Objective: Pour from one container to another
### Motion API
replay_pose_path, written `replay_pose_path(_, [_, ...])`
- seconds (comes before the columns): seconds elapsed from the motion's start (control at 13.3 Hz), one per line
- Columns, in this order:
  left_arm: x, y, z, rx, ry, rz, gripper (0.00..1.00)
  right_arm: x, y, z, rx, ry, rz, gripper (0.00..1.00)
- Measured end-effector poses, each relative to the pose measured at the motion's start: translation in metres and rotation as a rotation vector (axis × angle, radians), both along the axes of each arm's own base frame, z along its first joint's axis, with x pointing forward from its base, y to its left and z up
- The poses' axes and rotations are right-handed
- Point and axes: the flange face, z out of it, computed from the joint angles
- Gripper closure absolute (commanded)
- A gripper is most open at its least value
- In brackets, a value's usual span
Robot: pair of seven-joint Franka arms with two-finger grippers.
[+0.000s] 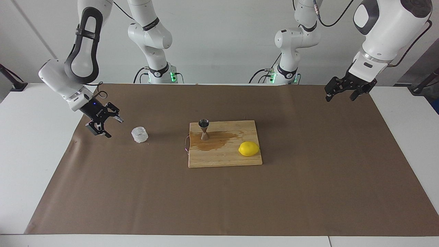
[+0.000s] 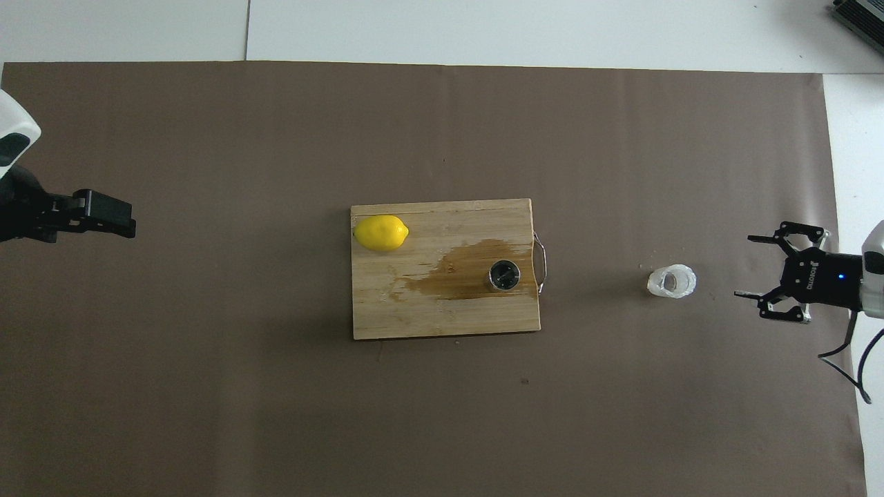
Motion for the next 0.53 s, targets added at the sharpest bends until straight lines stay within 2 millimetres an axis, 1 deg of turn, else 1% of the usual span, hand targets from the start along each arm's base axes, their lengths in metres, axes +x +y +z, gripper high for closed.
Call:
replay_pose_path(0.15, [0.000, 0.000, 0.000, 0.000, 0.000, 0.000, 0.00, 0.012, -0.003, 0.040, -0.058, 0.038, -0.039, 0.00])
replay_pose_path(0.3, [0.000, 0.000, 0.000, 0.000, 0.000, 0.000, 0.00, 0.019, 0.002, 0.078, -0.075, 0.053, -0.111, 0.00])
replay_pose_path(0.38, [0.000, 0.000, 0.000, 0.000, 0.000, 0.000, 0.00, 0.021, 0.007, 0.093, -0.062, 0.068, -0.161, 0.00])
replay_pose_path(0.53, [0.000, 0.000, 0.000, 0.000, 0.000, 0.000, 0.00, 0.023, 0.015, 0.118, -0.037, 0.126, -0.270, 0.00])
